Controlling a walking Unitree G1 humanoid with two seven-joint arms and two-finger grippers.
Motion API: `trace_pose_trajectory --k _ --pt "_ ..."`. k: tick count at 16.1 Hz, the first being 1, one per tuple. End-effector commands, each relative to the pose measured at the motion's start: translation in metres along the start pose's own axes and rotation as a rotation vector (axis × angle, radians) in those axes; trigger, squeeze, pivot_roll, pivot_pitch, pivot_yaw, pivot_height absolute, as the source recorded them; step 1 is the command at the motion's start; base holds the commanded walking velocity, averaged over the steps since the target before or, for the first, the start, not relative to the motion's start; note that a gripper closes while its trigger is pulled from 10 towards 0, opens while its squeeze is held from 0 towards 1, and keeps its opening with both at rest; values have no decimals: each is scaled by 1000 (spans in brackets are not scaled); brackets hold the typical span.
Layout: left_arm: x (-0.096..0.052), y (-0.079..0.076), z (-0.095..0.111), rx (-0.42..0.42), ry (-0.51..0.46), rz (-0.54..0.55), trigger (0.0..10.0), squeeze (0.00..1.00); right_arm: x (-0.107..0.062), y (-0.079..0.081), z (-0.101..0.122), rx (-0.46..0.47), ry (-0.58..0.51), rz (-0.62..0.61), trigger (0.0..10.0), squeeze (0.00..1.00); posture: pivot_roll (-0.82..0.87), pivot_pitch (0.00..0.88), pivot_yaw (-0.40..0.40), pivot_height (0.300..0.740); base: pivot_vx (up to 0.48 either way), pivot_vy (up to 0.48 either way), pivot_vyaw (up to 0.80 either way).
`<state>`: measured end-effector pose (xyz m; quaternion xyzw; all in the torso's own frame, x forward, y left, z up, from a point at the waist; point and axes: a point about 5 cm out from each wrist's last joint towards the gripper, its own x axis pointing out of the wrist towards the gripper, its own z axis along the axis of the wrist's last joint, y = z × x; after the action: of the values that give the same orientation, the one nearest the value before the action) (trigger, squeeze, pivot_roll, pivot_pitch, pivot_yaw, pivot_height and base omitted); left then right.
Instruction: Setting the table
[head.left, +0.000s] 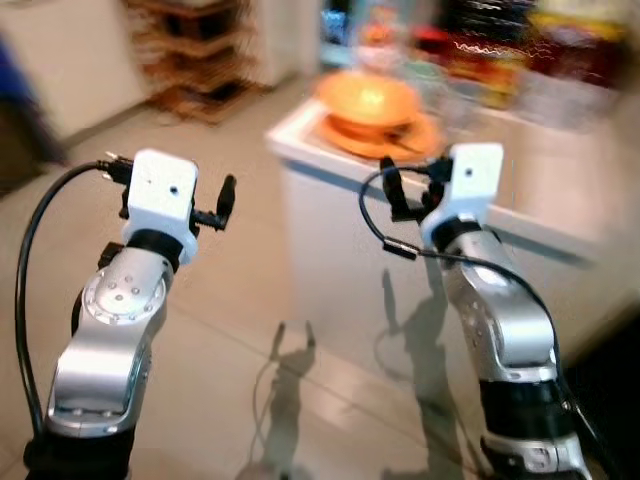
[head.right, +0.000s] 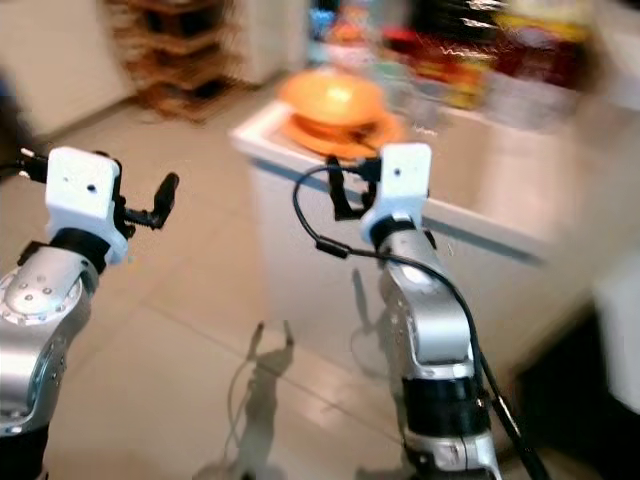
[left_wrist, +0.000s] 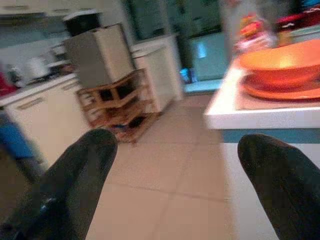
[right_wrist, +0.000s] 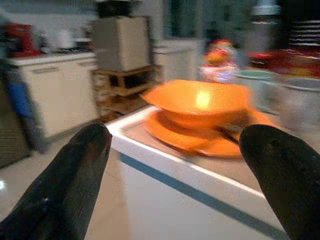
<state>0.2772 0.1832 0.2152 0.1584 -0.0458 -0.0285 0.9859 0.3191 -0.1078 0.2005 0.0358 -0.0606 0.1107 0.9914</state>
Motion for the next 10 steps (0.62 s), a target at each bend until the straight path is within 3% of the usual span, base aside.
trace_pose_trajectory --k 1,2,5,10 --pt "1 0 1 7 -2 -1 10000 0 0 -2 3 4 -17 -1 10000 0 128 0 -17 740 480 0 0" --pt "1 0 1 7 -2 -2 10000 0 0 -2 3 13 -18 -2 10000 0 129 0 -17 740 480 0 0" --pt "1 0 1 16 -3 -3 10000 0 1 -3 7 27 -41 -9 10000 0 130 0 -17 740 480 0 -758" --pt "1 1 1 20 -3 -3 10000 0 -1 -13 24 47 -159 -82 10000 0 129 1 -17 740 480 0 0"
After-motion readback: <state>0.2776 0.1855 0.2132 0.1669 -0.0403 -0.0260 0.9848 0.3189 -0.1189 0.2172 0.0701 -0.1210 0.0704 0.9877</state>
